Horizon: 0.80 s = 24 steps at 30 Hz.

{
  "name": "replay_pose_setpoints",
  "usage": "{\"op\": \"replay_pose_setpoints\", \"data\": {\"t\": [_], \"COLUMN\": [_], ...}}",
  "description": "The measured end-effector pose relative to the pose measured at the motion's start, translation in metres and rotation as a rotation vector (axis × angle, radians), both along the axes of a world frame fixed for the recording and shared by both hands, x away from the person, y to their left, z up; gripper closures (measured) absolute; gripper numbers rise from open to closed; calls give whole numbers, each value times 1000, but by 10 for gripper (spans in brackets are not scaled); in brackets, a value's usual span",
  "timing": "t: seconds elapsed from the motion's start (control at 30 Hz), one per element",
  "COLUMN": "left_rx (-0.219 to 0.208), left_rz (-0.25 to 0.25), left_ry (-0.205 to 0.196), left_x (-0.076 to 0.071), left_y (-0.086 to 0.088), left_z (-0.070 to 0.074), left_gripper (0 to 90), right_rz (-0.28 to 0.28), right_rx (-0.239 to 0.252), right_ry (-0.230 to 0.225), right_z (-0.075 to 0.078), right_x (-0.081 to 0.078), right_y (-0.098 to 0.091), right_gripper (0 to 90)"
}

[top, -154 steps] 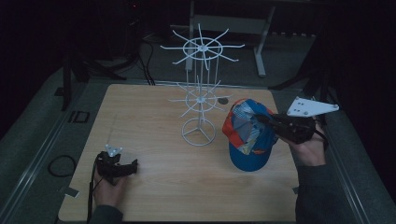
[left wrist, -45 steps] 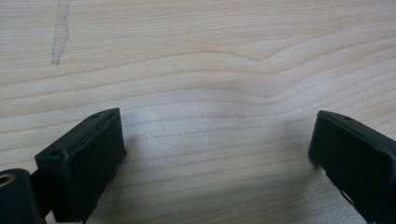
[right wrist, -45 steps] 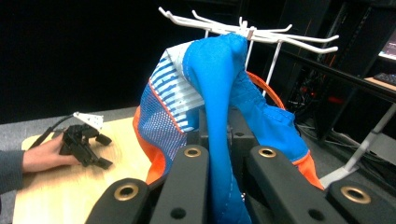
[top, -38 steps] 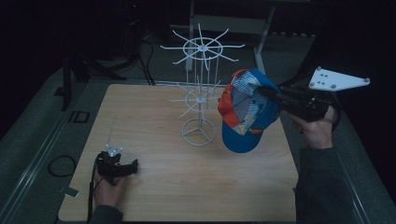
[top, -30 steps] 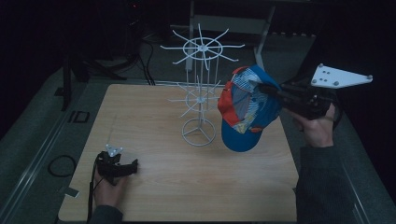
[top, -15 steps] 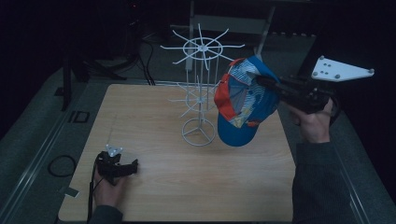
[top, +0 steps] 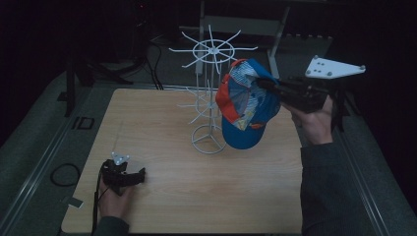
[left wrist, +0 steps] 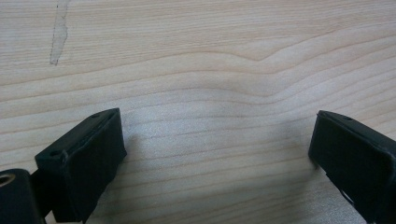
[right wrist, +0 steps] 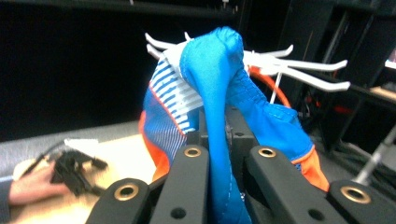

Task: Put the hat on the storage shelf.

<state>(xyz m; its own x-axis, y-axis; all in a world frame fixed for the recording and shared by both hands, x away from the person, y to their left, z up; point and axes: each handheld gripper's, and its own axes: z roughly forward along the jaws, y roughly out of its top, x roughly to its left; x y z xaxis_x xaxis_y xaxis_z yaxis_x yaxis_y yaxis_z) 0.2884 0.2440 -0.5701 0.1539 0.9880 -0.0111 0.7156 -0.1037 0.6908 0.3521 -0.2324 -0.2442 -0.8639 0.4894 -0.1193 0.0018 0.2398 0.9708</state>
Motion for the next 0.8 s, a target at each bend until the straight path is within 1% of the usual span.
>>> {"op": "replay_pose_setpoints", "data": {"t": [0.03, 0.07, 0.13, 0.17, 0.23, 0.27, 0.37, 0.4, 0.43, 0.5, 0.53, 0.7, 0.8], "left_rx": [0, -1, -1, 0, -1, 0, -1, 0, 0, 0, 0, 0, 1], "left_rz": [0, 0, 1, 0, 0, 0, 1, 1, 0, 0, 0, 1, 1], "left_ry": [0, 0, 0, 0, 0, 0, 0, 0, 0, 0, 0, -2, -1], "left_x": [0, 0, 0, 0, 0, 0, 0, 0, 0, 0, 0, 1, 1], "left_y": [0, 0, 0, 0, 0, 0, 0, 0, 0, 0, 0, -1, -1], "left_z": [0, 0, 0, 0, 0, 0, 0, 0, 0, 0, 0, 0, 0], "left_gripper": [40, 40, 40, 40, 40, 40, 40, 40, 40, 40, 40, 39, 39], "right_rz": [0, -9, -18, -30, -58, -67, -95, -105, -105, -112, -129, -147, -162], "right_rx": [0, -15, -28, -36, -58, -61, -57, -51, -51, -53, -65, -66, -65], "right_ry": [0, 5, 10, 13, 6, 5, 13, 19, 19, 34, 43, 62, 80], "right_z": [0, -1, -3, -4, -4, -5, -5, -7, -7, -9, -11, -17, -22], "right_x": [0, 1, 1, 1, -1, -1, -3, -3, -3, -3, -2, -2, 0], "right_y": [0, 1, 2, 3, 3, 3, 0, -2, -2, -3, -5, -7, -11], "right_gripper": [886, 868, 716, 665, 576, 531, 427, 366, 366, 323, 295, 275, 273]}}
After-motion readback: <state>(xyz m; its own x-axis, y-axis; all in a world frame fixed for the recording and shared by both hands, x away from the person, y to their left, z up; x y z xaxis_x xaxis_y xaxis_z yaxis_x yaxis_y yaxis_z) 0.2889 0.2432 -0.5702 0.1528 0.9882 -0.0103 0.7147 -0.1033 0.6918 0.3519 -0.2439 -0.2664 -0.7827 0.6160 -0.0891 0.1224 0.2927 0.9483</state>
